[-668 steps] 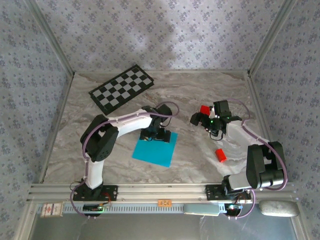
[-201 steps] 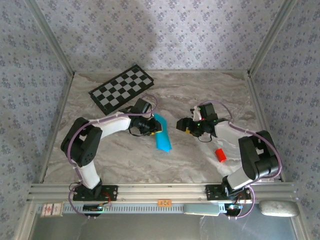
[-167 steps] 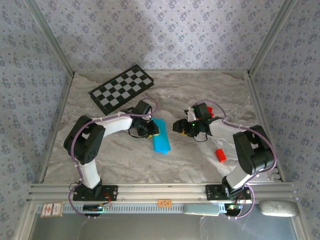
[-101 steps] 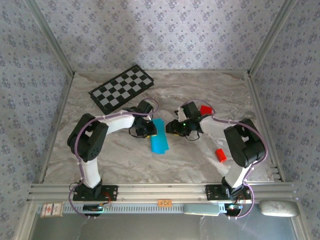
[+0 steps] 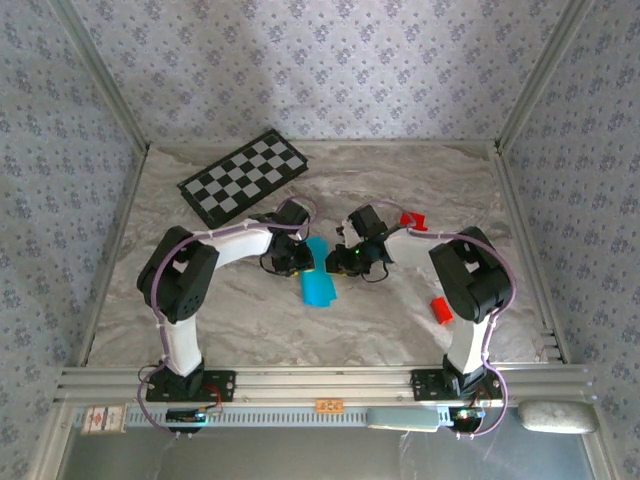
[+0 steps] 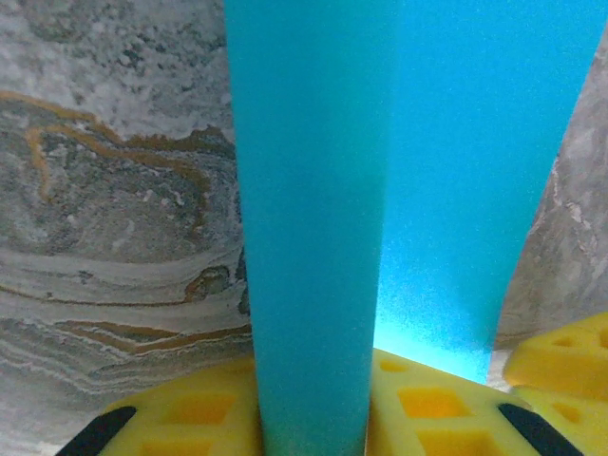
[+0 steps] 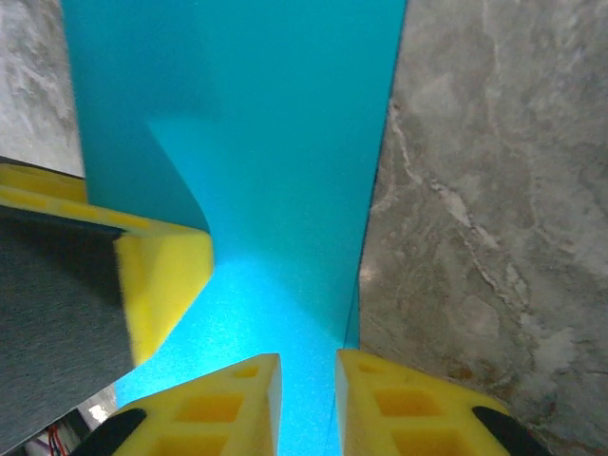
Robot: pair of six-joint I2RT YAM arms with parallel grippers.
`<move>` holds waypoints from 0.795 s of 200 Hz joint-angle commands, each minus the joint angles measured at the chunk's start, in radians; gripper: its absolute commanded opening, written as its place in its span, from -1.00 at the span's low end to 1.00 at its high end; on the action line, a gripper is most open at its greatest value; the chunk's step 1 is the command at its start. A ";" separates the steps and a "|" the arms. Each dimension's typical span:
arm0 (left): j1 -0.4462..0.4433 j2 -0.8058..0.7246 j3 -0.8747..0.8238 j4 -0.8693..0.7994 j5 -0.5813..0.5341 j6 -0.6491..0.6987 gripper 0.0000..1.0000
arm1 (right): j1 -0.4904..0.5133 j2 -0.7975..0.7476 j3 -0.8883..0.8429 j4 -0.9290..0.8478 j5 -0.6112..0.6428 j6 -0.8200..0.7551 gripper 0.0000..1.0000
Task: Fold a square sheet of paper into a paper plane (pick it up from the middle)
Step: Hold the square sheet of paper at the center of the table.
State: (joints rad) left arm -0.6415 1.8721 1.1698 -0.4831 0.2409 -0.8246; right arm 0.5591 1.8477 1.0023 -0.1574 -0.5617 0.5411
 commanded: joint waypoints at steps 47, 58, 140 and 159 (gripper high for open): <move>-0.006 -0.020 0.009 -0.035 -0.041 -0.028 -0.35 | 0.027 0.065 0.041 -0.131 0.074 -0.021 -0.64; -0.007 -0.046 -0.008 -0.026 -0.054 -0.052 -0.27 | 0.029 0.073 0.042 -0.149 0.094 -0.008 -0.65; -0.031 -0.164 -0.176 0.086 -0.054 -0.177 0.00 | 0.029 0.110 0.061 -0.179 0.106 0.048 -0.67; -0.036 -0.138 -0.167 0.084 -0.048 -0.169 -0.01 | 0.026 0.107 0.061 -0.166 0.079 0.054 -0.67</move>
State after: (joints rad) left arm -0.6659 1.7222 1.0000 -0.4183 0.1871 -0.9787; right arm 0.5793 1.8980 1.0740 -0.2642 -0.5129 0.5720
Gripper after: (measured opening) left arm 0.496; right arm 0.167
